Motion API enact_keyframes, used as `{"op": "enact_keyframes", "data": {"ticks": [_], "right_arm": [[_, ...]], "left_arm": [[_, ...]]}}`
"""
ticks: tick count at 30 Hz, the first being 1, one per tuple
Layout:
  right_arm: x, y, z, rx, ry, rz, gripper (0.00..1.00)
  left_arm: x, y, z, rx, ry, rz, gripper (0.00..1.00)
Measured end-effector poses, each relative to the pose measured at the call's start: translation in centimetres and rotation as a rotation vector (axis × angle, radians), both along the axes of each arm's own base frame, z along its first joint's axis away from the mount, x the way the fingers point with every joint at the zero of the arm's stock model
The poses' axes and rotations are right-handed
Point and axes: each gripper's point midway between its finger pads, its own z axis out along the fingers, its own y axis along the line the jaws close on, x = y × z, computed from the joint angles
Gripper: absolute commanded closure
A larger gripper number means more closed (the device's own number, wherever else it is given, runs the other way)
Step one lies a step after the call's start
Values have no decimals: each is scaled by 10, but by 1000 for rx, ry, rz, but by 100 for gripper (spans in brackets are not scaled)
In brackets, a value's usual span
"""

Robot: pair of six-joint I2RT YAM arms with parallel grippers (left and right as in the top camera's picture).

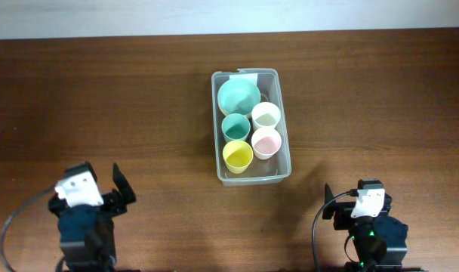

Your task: Pack container

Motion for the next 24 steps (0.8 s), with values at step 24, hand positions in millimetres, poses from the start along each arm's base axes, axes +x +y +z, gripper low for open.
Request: {"op": "enact_keyframes", "data": {"ticks": [24], "right_arm": [[0, 0, 0, 0, 0, 0, 1]], "left_arm": [[-2, -14, -85, -28, -72, -80, 0]]}}
